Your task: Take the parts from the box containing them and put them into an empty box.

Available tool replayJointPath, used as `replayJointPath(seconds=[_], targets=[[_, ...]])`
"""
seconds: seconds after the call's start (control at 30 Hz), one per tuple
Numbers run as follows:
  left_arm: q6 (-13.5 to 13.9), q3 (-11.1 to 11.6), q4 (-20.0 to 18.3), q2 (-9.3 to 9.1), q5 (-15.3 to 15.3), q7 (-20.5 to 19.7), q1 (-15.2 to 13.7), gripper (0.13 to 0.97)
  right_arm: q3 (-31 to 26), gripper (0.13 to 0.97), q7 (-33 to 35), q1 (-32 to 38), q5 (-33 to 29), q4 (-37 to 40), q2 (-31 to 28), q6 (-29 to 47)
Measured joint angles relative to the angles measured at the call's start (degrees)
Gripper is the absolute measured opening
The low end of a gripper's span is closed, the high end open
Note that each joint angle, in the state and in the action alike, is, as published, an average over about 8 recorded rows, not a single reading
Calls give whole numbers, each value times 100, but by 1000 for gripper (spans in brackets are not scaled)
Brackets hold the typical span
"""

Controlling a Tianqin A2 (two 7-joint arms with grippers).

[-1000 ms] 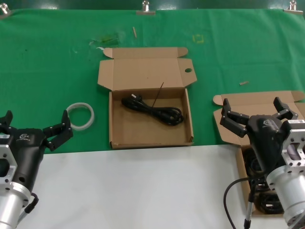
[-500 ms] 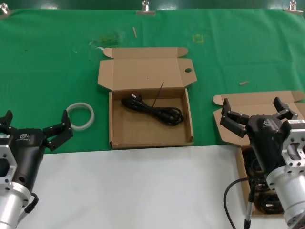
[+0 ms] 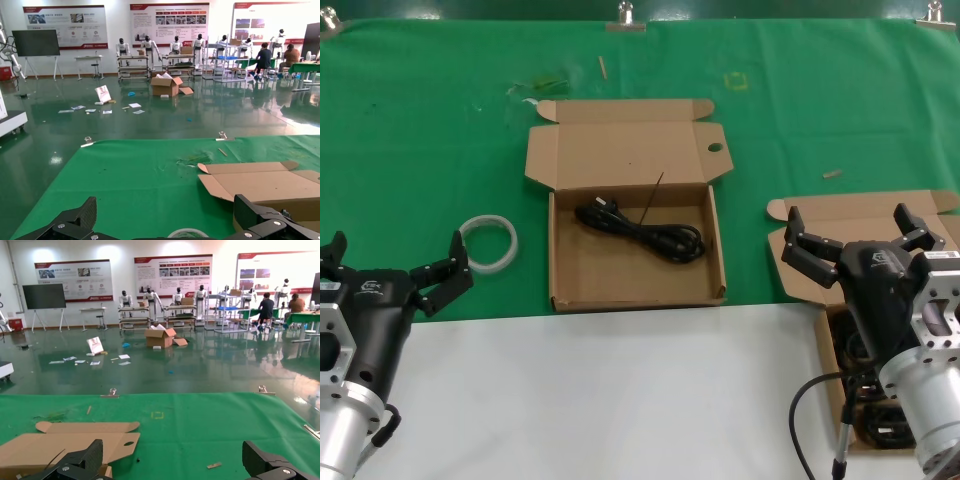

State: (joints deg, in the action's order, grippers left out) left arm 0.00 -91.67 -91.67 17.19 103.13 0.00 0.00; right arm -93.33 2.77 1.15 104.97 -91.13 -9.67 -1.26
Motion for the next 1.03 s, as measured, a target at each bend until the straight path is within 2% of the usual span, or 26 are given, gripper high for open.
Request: replayJointPath(seconds=[1.03], targets=[[0, 0, 0, 0, 0, 0, 0, 966, 0, 966, 0, 0, 0, 0, 0, 0]])
